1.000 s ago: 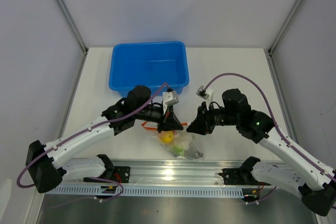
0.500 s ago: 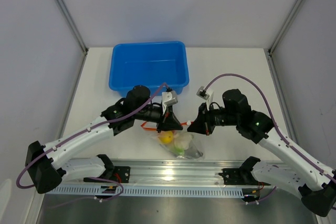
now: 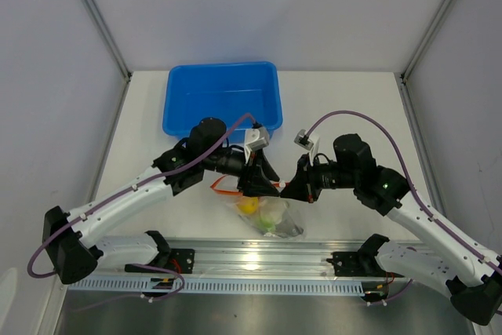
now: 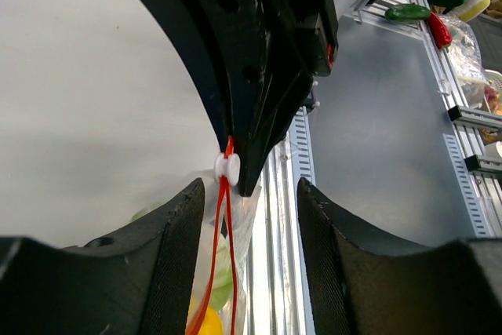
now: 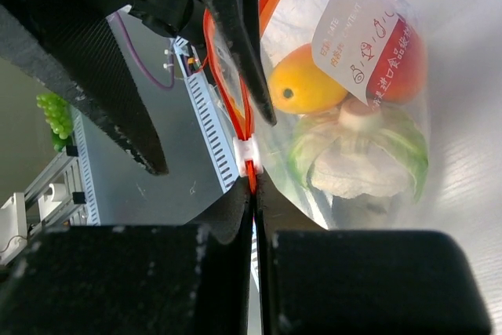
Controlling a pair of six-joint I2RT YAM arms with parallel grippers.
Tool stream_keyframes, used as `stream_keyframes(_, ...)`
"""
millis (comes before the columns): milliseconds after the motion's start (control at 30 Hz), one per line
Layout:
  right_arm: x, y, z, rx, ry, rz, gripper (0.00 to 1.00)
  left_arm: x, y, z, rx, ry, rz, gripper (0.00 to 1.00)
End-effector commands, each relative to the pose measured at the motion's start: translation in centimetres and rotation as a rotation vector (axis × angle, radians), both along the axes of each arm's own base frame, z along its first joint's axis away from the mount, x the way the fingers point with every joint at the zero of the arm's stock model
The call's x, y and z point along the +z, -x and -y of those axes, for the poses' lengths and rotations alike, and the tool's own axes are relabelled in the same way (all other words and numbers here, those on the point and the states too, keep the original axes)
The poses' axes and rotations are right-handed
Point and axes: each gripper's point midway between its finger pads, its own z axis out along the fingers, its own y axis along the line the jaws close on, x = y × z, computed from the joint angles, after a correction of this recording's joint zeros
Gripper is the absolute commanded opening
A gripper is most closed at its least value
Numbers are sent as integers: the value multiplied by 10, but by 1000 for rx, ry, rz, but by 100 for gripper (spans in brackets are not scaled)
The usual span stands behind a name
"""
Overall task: Place the food in the zip-top bag and seal the zipper
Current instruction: Zip the zipper food storage bag at the center of the board.
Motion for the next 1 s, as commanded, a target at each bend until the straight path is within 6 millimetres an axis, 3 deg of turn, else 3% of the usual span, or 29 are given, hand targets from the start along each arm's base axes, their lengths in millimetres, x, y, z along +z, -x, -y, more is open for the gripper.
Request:
stream_keyframes(0, 18, 3, -4, 35, -66, 53, 0, 25, 2, 6, -57, 62, 17, 53)
stream_keyframes(133, 19, 3, -5, 40, -69, 54, 0, 22, -1, 12, -63, 47, -15, 37)
stream_keyframes(733, 20, 5, -5, 53, -72, 57, 0, 22, 3, 14, -96, 58, -24, 28)
stream_keyframes(967, 20, 4, -7, 53, -64, 65, 0, 23, 3, 14, -100, 59, -25, 17)
